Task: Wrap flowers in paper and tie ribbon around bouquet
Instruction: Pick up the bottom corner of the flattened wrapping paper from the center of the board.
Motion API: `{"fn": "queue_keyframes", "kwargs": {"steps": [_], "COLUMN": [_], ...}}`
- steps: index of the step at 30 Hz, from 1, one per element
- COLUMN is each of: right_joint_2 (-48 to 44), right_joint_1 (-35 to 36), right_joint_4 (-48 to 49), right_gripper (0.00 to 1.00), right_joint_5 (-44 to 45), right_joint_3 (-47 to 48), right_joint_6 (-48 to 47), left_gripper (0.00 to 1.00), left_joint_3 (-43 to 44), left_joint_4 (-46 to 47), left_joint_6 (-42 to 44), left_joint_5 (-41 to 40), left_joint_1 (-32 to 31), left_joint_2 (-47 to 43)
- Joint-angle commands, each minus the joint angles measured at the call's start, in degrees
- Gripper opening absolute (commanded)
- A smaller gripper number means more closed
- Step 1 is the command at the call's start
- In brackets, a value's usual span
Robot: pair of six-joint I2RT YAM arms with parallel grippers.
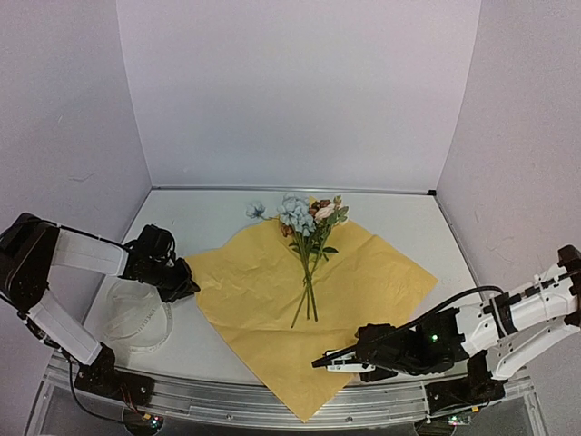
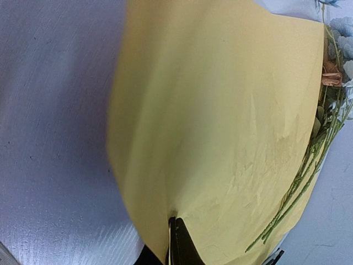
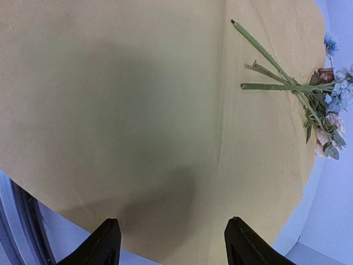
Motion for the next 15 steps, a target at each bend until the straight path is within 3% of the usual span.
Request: {"fn": "queue_keyframes", "kwargs": {"steps": [1, 9, 15], "right_joint_2": [-1.43, -5.22, -3.34], "right_joint_1": [3.39, 7.93, 9.05], "right_joint_4": [1.11, -6.25, -5.77], "right_gripper": [0.67, 0.67, 0.67], "right_joint_5": [4.23, 4.95, 4.78], "right_joint_3": [-0.75, -1.37, -1.59], "right_joint_6": [0.64, 5.12, 5.43], "left_gripper": [0.04, 0.05, 0.05], "left_joint_3": [2.85, 4.89, 5.03], "left_joint_4": [-1.87, -3.87, -3.41], "left_joint_6": [1.50, 1.92, 1.29], "left_joint_5": [0.85, 1.47, 3.26], "left_joint_1": [0.41, 0.51, 0.63], "left_joint_2": [1.08, 2.20, 3.42]}}
